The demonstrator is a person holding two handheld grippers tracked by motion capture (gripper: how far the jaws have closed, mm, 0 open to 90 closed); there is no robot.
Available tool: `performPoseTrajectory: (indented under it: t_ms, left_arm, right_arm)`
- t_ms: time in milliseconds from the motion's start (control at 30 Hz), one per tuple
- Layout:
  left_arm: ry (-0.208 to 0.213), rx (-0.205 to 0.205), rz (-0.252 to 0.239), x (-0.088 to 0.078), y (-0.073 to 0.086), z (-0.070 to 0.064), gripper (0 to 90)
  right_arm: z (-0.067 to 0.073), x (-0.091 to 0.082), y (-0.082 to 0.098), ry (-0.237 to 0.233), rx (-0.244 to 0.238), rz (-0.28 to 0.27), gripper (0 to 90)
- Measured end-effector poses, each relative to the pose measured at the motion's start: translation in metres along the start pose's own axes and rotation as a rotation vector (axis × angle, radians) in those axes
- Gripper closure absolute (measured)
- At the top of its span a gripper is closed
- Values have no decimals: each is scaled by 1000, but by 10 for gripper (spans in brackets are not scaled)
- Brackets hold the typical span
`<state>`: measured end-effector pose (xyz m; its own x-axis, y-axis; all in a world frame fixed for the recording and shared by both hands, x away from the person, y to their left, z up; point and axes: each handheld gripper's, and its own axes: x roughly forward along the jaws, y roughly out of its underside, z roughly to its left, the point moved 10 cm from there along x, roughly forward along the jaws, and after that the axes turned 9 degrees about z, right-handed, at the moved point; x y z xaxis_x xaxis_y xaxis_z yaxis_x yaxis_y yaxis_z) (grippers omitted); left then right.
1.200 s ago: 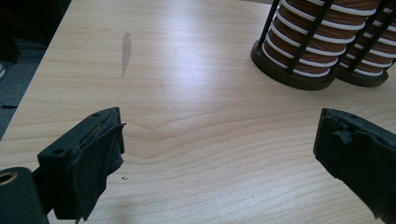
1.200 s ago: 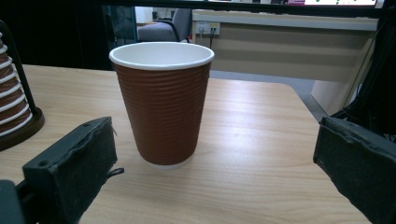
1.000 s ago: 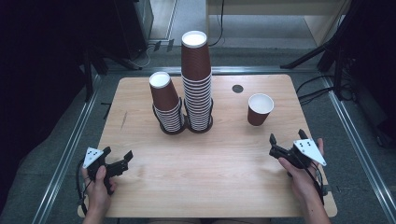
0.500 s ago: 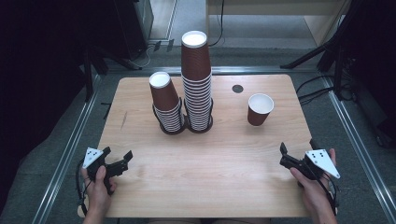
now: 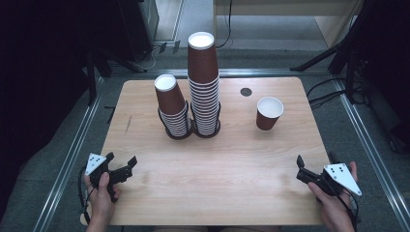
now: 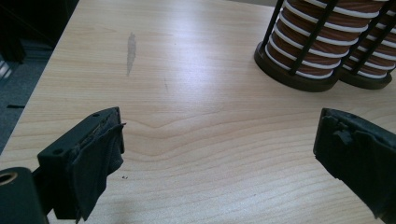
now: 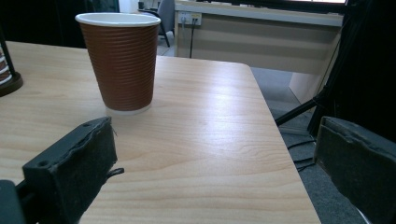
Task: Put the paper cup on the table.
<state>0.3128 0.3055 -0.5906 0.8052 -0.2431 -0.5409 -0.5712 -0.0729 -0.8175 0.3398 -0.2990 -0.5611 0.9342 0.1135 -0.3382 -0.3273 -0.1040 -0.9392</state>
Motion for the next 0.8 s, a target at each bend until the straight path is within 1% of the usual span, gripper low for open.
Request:
performPoseTrajectory:
  t_ms: [167, 267, 300, 333, 400, 433, 467, 567, 733, 800]
  left_arm:
    - [-6, -7, -6, -1, 0, 1, 17]
    - [-6, -18, -10, -2, 0, 2, 17]
    - [-6, -22, -13, -2, 0, 3, 17]
    - [-7, -25, -15, -3, 0, 3, 17]
    - [-9, -42, -22, -4, -1, 5, 17]
    - [-10, -45, -24, -4, -1, 6, 17]
    - [-12, -51, -25, -5, -1, 6, 17]
    - [-12, -51, -26, -5, 0, 6, 17]
    - [-22, -47, -26, -5, 0, 6, 17]
    - [-19, -46, -27, -5, 0, 6, 17]
  right_arm:
    - [0, -8, 4, -7, -20, 0, 0]
    - [-4, -13, 5, -18, -6, -7, 0]
    - [-5, -15, 5, -32, 11, -11, 0]
    - [-6, -16, 5, -42, 16, -14, 0]
    - [-5, -17, 7, -52, 11, -2, 0]
    - [-5, -17, 9, -49, -9, 6, 0]
    - [-4, -18, 10, -52, -18, 9, 0]
    - [-2, -19, 12, -54, -37, 21, 0]
    - [-2, -19, 13, -53, -35, 20, 0]
    - [-1, -19, 13, -54, -43, 21, 0]
